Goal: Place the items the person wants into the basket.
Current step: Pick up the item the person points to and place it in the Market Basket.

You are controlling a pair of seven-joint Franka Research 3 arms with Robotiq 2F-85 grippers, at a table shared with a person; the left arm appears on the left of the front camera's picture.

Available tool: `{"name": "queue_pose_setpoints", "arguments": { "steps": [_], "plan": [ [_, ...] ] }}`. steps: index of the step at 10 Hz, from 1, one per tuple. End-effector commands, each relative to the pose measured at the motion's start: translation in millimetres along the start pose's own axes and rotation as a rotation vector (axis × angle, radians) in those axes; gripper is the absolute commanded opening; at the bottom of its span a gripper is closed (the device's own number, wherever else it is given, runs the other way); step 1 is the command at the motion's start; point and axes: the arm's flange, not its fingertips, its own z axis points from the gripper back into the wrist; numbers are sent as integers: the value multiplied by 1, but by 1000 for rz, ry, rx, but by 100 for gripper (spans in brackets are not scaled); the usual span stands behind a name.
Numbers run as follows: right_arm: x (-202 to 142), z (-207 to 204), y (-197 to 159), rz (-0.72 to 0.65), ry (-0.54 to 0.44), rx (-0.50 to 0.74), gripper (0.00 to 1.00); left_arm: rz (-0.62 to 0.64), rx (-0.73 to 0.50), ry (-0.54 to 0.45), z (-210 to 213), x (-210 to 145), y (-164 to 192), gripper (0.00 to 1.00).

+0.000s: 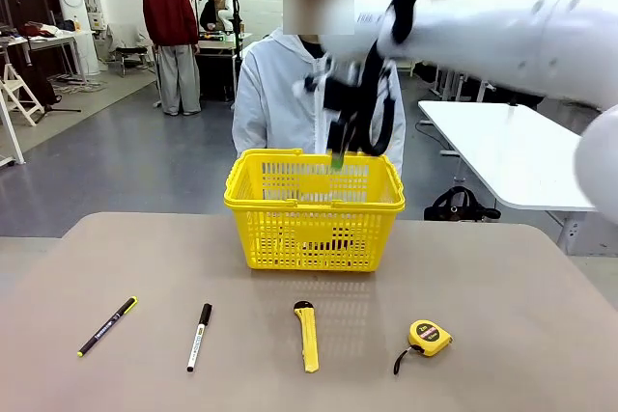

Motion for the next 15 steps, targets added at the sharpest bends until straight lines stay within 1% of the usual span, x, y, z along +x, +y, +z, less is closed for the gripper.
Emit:
{"name": "queue_pose_setpoints", "arguments": {
  "steps": [1, 2, 3, 4, 5, 6, 7, 9, 10, 11, 12, 13, 15],
  "plan": [
    [-101, 84, 24, -220, 61, -164, 100, -12, -16, 0, 1, 0, 1, 100],
    [-152, 102, 29, -317, 76, -167, 100, -12, -16, 0, 1, 0, 1, 100],
    [-199, 109, 39, -395, 73, -177, 100, -12, -16, 0, 1, 0, 1, 100],
    [-241, 117, 50, -459, 35, -212, 100, -12, -16, 0, 1, 0, 1, 100],
    [-279, 129, 57, -530, -32, -244, 100, -12, -16, 0, 1, 0, 1, 100],
    [-310, 142, 56, -575, -105, -229, 100, -12, -16, 0, 1, 0, 1, 100],
    [-335, 152, 54, -592, -181, -190, 100, -12, -16, 0, 1, 0, 1, 100],
    [-389, 164, 44, -584, -390, -80, 100, -12, -16, 0, 1, 0, 1, 100],
    [-416, 161, 38, -591, -472, -31, 100, -12, -16, 0, 1, 0, 1, 100],
    [-444, 154, 29, -601, -534, 47, 100, -12, -16, 0, 1, 0, 1, 100],
    [-476, 147, 24, -614, -578, 71, 100, -12, -16, 0, 1, 0, 1, 100],
    [-502, 137, 27, -560, -613, 112, 100, -12, -16, 0, 1, 0, 1, 100],
    [-523, 127, 41, -494, -585, 84, 100, -12, -16, 0, 1, 0, 1, 100]
  ]
}}
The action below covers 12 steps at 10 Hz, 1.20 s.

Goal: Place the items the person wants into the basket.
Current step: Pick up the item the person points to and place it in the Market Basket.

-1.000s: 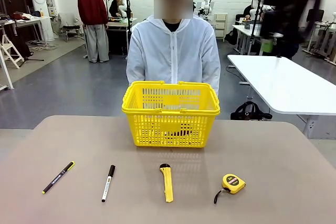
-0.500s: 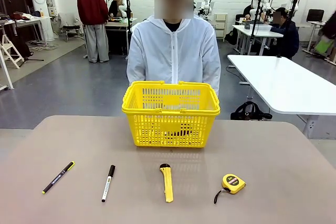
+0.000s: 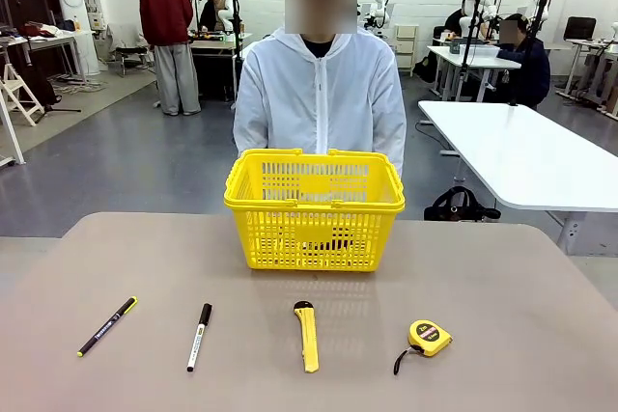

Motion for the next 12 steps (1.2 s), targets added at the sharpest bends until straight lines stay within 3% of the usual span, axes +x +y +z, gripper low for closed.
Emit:
{"name": "queue_pose_setpoints", "arguments": {
  "steps": [1, 4, 5, 12],
  "plan": [
    [-15, 0, 14, 76, 13, 2, 100, -12, -16, 0, 0, 0, 1, 100],
    [-14, -3, 32, 106, 29, -38, 100, -12, -16, 0, 0, 0, 1, 100],
    [-12, 6, 19, 78, 7, 4, 100, -12, -16, 0, 0, 0, 1, 100],
    [-12, 6, 19, 78, 7, 4, 100, -12, -16, 0, 0, 0, 1, 100]
  ]
}}
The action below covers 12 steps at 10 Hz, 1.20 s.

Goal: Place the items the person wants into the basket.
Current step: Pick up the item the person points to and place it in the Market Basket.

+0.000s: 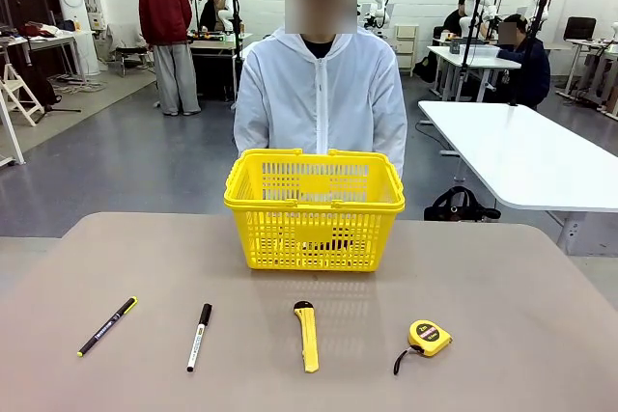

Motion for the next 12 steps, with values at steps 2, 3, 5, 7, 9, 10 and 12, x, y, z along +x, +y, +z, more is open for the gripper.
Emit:
{"name": "queue_pose_setpoints", "arguments": {
  "steps": [2, 3, 5, 7, 9, 10, 12],
  "plan": [
    [0, -1, -3, -1, -1, 7, 100, -12, -16, 0, 0, 0, 1, 100],
    [0, -1, -3, -1, -1, 7, 100, -12, -16, 0, 0, 0, 1, 100],
    [0, -1, -3, -1, -1, 7, 100, -12, -16, 0, 0, 0, 1, 100],
    [0, -1, -3, -1, -1, 7, 100, -12, -16, 0, 0, 0, 1, 100],
    [0, -1, -3, -1, -1, 7, 100, -12, -16, 0, 0, 0, 1, 100],
    [0, -1, -3, -1, -1, 7, 100, -12, -16, 0, 0, 0, 1, 100],
    [0, -1, -3, -1, -1, 7, 100, -12, -16, 0, 0, 0, 1, 100]
  ]
}}
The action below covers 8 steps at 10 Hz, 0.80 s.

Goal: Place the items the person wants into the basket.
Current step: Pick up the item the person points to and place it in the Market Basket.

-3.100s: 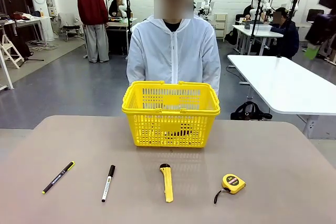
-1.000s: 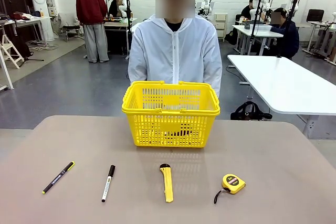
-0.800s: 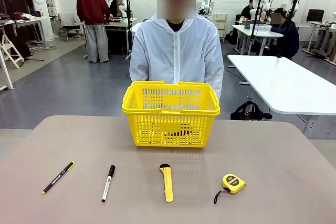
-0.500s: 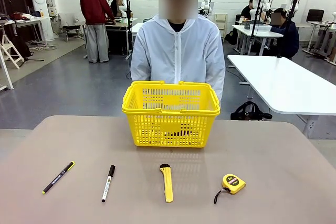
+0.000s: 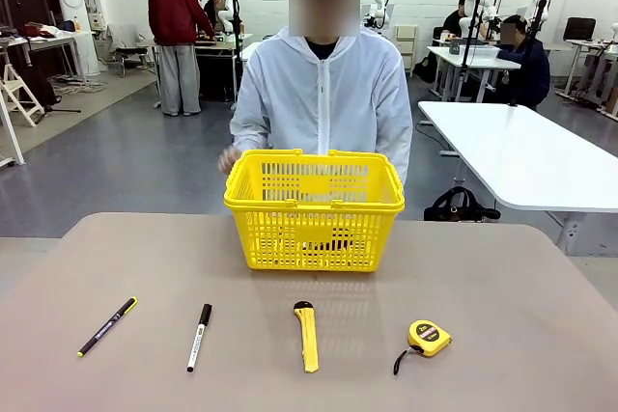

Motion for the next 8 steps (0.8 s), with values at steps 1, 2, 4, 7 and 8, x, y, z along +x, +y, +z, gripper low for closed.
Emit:
{"name": "queue_pose_setpoints", "arguments": {
  "steps": [1, 2, 4, 7, 8],
  "plan": [
    [0, -1, -3, -1, -1, 7, 100, -12, -16, 0, 0, 0, 1, 100],
    [0, -1, -3, -1, -1, 7, 100, -12, -16, 0, 0, 0, 1, 100],
    [0, -1, -3, -1, -1, 7, 100, -12, -16, 0, 0, 0, 1, 100],
    [0, -1, -3, -1, -1, 7, 100, -12, -16, 0, 0, 0, 1, 100],
    [0, -1, -3, -1, -1, 7, 100, -12, -16, 0, 0, 0, 1, 100]
  ]
}}
